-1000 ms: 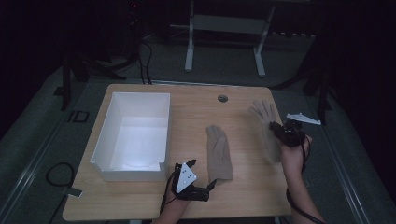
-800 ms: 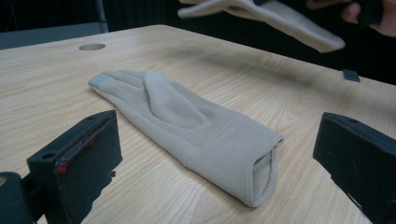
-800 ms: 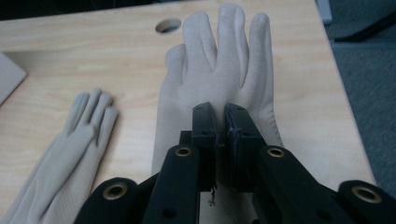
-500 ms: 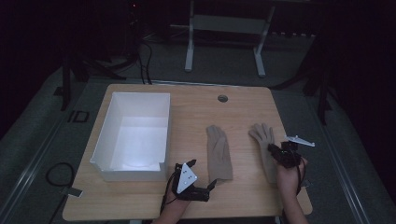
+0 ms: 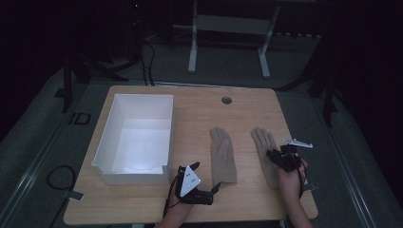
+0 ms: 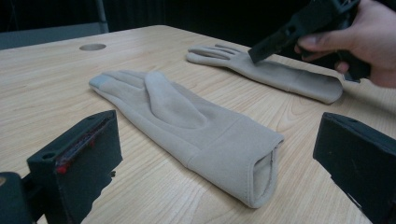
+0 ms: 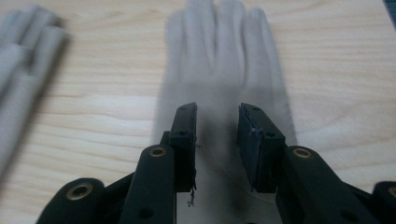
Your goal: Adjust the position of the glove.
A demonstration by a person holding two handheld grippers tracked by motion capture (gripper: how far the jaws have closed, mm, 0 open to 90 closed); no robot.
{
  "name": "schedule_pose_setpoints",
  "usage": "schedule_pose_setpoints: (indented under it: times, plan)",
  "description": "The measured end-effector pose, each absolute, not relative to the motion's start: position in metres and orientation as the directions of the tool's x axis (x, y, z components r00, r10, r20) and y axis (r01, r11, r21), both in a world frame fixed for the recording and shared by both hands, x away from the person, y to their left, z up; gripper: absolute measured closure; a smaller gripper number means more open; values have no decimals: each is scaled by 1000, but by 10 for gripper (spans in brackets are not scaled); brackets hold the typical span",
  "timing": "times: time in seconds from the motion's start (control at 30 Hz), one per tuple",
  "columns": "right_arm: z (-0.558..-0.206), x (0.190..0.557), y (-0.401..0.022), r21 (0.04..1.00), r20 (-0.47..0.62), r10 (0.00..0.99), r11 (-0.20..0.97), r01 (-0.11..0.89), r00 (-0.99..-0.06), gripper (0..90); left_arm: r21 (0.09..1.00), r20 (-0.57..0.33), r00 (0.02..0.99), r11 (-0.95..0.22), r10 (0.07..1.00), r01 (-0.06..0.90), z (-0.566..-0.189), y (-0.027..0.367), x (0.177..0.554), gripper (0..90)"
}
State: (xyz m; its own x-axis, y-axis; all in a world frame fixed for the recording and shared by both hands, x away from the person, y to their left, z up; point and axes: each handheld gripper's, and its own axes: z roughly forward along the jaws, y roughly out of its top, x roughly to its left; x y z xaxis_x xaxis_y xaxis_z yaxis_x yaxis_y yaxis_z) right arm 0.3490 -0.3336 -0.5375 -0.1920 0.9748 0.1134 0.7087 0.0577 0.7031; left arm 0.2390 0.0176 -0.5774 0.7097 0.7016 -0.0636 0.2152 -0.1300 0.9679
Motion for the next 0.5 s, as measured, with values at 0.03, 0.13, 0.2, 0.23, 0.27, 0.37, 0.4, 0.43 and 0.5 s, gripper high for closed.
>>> schedule_pose_setpoints:
  times: [0.03, 0.13, 0.2, 0.23, 0.27, 0.37, 0.4, 0.43, 0.5]
  plan:
    - [-533, 349, -334, 704, 102, 971, 83, 705, -216, 648, 968, -66, 710, -128, 702, 217, -577, 18, 239, 13]
    - [-519, 347, -335, 737, 49, 945, 183, 651, -322, 608, 968, -70, 711, -126, 700, 219, -577, 18, 239, 12]
    - [-511, 349, -339, 752, 18, 913, 256, 607, -408, 589, 968, -66, 710, -129, 701, 217, -577, 18, 239, 13]
    - [-506, 351, -343, 762, 4, 889, 293, 577, -457, 592, 968, -64, 710, -130, 702, 216, -577, 18, 239, 13]
    - [-504, 353, -345, 763, -9, 880, 312, 566, -474, 597, 968, -64, 709, -130, 702, 216, -577, 18, 239, 13]
    - [-500, 362, -353, 754, -47, 823, 401, 520, -567, 589, 967, -67, 708, -128, 703, 219, -577, 18, 239, 13]
    - [-502, 365, -355, 745, -43, 809, 417, 521, -587, 590, 967, -67, 709, -128, 702, 218, -577, 18, 239, 12]
    - [-504, 367, -357, 734, -54, 794, 443, 514, -606, 592, 967, -66, 709, -129, 702, 217, -577, 18, 239, 13]
    - [-511, 370, -359, 703, -77, 778, 486, 519, -624, 593, 968, -63, 708, -131, 703, 216, -577, 18, 239, 12]
